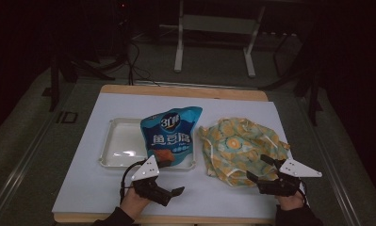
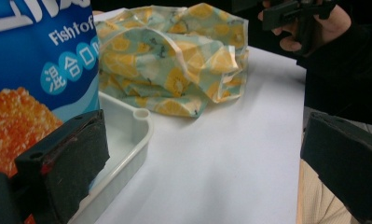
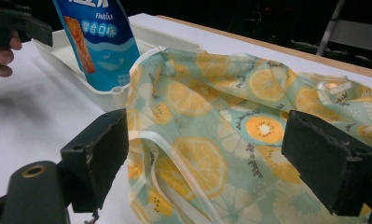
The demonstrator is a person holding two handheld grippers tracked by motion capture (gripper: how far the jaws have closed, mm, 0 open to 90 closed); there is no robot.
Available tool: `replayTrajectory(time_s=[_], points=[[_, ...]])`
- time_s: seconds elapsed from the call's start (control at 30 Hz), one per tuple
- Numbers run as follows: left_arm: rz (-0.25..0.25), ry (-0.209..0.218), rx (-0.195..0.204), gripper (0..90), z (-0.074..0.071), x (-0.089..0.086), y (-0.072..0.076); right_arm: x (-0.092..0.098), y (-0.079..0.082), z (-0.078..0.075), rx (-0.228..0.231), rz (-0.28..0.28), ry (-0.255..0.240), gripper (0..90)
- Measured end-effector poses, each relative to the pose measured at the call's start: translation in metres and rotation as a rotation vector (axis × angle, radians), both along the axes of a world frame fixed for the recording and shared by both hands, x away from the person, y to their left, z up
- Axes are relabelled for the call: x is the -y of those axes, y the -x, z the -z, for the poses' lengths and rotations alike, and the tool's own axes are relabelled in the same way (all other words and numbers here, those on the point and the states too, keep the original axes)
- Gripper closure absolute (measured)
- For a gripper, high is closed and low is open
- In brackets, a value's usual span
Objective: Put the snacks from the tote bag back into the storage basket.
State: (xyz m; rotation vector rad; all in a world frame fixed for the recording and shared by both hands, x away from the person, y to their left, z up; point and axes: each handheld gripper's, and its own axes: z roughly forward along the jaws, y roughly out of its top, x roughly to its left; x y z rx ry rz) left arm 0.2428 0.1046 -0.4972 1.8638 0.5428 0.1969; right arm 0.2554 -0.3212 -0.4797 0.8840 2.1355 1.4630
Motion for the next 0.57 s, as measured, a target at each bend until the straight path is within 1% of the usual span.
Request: replayTrajectory(time_s=[0.03,0.1,0.37,0.47,0.57], points=[[0.0,-0.007,0.002,1.5,0.0007,-0.0002,0.0002,0.0002,-0.0004,0.0006,0.007,0.001,0.002,14.6],[-0.002,-0.019,0.005,1.5,0.0017,-0.0007,0.0008,0.0005,-0.0004,0.0011,0.005,0.004,0.003,14.6],[-0.005,-0.027,0.011,1.5,0.0036,-0.0024,0.0029,0.0016,-0.0002,0.0015,0.015,0.012,0.005,14.6],[-0.005,-0.023,0.006,1.5,0.0044,-0.0031,0.0032,0.002,-0.0002,0.0014,0.013,0.013,0.0,14.6],[-0.007,-0.021,0.009,1.5,0.0048,-0.0032,0.0035,0.0024,0.0,0.0009,0.016,0.014,-0.002,14.6]])
